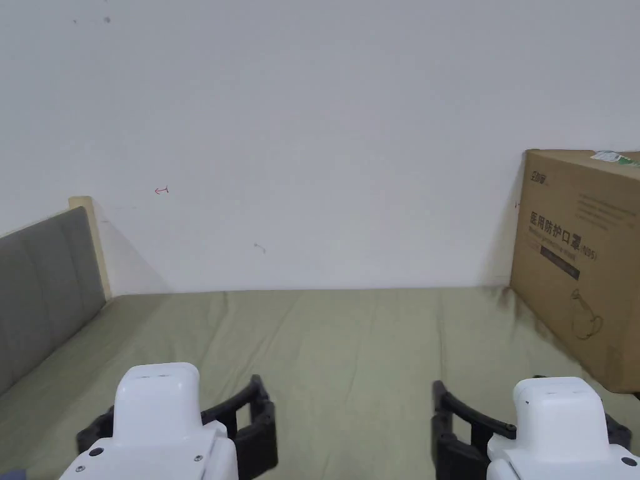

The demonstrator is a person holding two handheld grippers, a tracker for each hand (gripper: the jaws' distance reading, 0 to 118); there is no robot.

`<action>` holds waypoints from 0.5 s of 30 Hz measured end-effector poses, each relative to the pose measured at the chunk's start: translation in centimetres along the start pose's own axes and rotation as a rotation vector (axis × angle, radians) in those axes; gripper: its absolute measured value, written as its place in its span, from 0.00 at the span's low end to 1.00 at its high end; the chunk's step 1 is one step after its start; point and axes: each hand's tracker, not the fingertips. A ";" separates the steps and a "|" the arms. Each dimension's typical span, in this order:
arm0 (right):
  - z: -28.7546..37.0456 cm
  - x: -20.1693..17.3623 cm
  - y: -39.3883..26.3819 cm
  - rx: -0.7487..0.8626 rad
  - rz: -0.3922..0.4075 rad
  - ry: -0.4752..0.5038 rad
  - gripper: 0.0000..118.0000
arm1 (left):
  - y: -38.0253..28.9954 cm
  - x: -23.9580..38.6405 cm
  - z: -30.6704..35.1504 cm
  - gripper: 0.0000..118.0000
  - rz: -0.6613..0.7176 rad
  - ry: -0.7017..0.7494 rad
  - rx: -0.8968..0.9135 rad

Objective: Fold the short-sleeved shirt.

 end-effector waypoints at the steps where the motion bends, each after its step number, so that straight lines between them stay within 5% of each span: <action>1: -0.4 0.7 -0.3 0.002 -0.017 0.007 0.89 | 0.0 -0.1 -0.1 1.00 0.002 -0.008 -0.004; 8: -0.9 0.9 -0.7 0.003 -0.001 -0.011 0.94 | 0.0 0.4 0.0 0.99 -0.031 -0.091 -0.086; 12: -1.6 1.8 -0.8 -0.021 -0.047 -0.003 0.94 | 0.0 -0.1 0.4 0.96 0.073 -0.181 -0.049; 15: -1.5 1.4 -0.5 -0.032 -0.061 -0.015 0.94 | 0.8 0.4 0.3 0.96 0.062 -0.070 -0.086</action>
